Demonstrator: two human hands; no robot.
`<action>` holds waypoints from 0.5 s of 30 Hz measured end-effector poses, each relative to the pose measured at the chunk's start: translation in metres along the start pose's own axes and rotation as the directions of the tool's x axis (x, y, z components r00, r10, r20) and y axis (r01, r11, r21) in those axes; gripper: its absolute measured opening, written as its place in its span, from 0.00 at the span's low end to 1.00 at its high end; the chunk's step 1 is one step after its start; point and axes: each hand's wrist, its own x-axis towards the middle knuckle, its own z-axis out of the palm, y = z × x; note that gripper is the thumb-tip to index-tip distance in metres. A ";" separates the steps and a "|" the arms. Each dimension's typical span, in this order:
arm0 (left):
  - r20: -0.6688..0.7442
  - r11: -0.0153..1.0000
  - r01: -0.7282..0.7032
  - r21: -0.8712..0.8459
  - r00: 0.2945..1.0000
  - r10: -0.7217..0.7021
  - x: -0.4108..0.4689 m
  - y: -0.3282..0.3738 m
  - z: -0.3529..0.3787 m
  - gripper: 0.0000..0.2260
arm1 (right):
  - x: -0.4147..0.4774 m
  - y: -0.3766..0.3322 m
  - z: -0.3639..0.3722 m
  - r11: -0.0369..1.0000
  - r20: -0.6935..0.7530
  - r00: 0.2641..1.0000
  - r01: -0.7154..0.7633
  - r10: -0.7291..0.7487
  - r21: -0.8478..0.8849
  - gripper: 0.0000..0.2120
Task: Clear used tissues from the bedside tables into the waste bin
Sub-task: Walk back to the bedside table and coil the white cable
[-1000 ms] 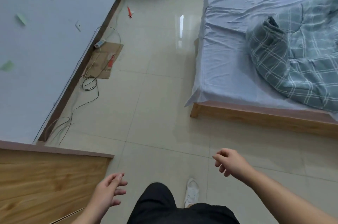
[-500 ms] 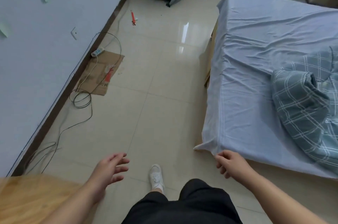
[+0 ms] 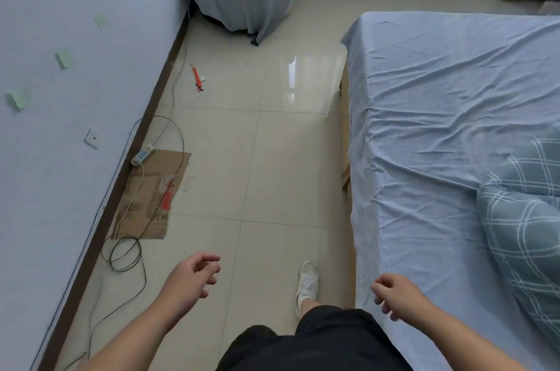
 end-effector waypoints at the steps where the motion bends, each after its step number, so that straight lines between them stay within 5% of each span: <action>1: -0.006 1.000 0.024 0.002 1.000 -0.024 0.010 0.007 -0.004 0.06 | 0.013 -0.030 -0.015 0.999 0.000 0.999 0.039 -0.039 -0.019 0.09; 9: -0.107 0.977 0.181 -0.113 0.975 -0.193 0.122 0.060 -0.047 0.05 | 0.101 -0.276 -0.128 0.963 -0.061 0.962 0.268 -0.266 0.031 0.11; 15: -0.079 0.990 0.072 -0.125 0.994 -0.082 0.274 0.173 -0.079 0.06 | 0.169 -0.397 -0.171 0.958 -0.120 0.957 0.274 -0.264 0.085 0.14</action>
